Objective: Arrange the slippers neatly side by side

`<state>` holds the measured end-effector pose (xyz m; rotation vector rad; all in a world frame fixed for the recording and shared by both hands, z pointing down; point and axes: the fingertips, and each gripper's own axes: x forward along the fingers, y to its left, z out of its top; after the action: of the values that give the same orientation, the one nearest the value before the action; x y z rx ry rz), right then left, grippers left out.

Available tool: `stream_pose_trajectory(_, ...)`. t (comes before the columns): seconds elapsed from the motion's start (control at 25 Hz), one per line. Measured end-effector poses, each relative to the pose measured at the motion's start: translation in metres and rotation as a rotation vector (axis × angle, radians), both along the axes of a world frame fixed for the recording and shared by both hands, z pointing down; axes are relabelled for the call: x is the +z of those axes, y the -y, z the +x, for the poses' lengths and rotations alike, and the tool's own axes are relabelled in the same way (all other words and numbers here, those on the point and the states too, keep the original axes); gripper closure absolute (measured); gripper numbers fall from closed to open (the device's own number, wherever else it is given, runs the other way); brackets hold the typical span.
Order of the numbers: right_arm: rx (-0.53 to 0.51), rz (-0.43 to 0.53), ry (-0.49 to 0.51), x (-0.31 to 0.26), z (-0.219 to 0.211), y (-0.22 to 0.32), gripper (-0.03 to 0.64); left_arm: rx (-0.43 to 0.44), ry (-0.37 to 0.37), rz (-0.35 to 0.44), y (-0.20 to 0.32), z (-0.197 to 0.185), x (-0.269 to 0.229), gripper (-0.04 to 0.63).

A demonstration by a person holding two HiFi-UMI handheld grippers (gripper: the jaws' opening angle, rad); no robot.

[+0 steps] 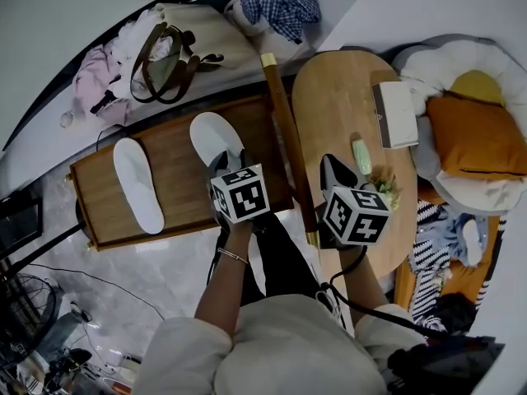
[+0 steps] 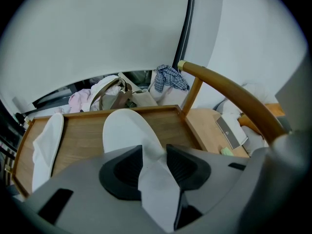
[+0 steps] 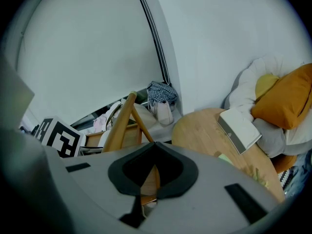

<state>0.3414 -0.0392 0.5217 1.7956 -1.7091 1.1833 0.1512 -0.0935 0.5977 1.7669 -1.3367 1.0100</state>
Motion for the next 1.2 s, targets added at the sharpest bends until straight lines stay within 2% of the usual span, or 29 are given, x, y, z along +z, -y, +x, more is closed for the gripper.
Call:
stream_pose_trajectory(0.48, 0.010, 0.007, -0.001, -0.002, 0.002, 0.000, 0.583, 0.011, 0.027, -0.004, -0.003, -0.007, -0.001, 0.536)
stream_pose_trajectory(0.76, 0.018, 0.026, -0.008, -0.011, 0.003, 0.001, 0.583, 0.020, 0.043, 0.000, -0.005, -0.016, -0.007, 0.555)
stream_pose_trajectory(1.2, -0.006, 0.093, -0.015, -0.037, -0.017, 0.013, 0.583, 0.022, 0.054, 0.052, -0.006, -0.043, -0.037, 0.565)
